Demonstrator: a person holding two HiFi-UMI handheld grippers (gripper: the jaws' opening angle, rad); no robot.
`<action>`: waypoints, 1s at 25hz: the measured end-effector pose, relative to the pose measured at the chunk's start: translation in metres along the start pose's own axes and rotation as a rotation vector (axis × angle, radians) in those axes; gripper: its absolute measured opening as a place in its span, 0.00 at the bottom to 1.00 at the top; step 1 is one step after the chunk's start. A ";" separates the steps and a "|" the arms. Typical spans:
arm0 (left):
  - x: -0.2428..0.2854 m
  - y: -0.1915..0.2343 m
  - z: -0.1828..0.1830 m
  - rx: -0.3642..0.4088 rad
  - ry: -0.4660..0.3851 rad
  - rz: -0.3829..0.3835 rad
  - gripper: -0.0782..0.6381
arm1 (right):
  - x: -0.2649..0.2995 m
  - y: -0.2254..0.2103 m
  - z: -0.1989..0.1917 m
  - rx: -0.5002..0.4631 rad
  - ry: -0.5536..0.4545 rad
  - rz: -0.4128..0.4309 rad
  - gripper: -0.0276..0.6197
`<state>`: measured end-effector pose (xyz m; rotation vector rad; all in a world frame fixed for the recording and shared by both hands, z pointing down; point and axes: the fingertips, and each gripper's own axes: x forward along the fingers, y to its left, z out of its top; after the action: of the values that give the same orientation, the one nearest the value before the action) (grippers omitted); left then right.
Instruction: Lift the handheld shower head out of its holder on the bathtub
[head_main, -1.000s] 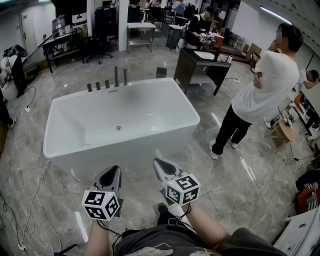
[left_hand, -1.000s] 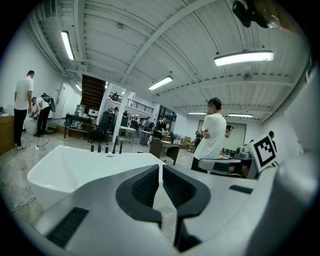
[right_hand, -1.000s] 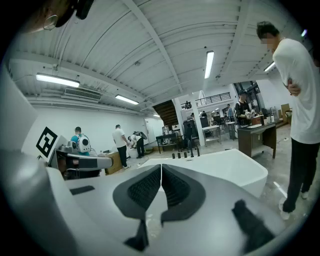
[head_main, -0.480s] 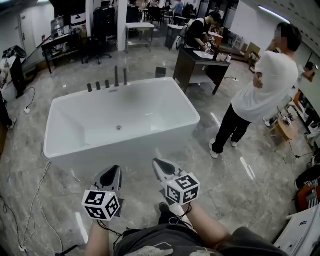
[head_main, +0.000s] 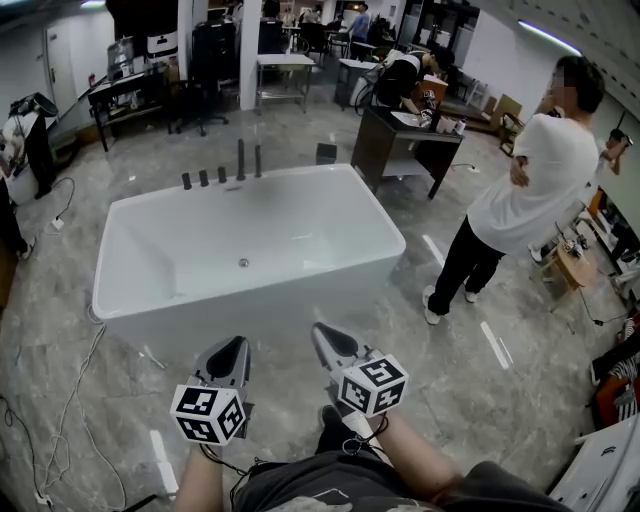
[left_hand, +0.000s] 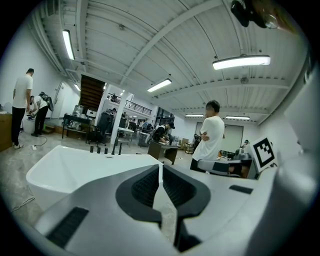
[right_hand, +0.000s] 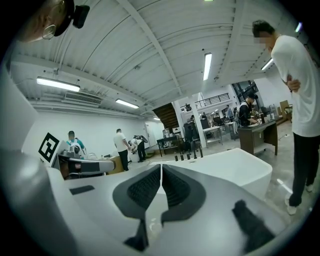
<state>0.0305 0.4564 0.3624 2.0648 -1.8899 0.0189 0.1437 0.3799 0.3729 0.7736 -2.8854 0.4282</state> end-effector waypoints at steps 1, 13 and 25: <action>0.000 0.002 -0.001 -0.006 0.000 0.004 0.15 | 0.000 -0.001 -0.003 0.002 0.006 -0.001 0.09; 0.027 0.028 -0.004 -0.057 -0.007 0.109 0.15 | 0.039 -0.036 -0.003 -0.005 0.020 0.039 0.09; 0.145 0.037 0.019 -0.054 0.034 0.141 0.15 | 0.104 -0.144 0.019 0.030 0.060 0.069 0.09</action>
<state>0.0071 0.3094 0.3881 1.8817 -1.9892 0.0370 0.1262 0.2064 0.4087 0.6559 -2.8624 0.4942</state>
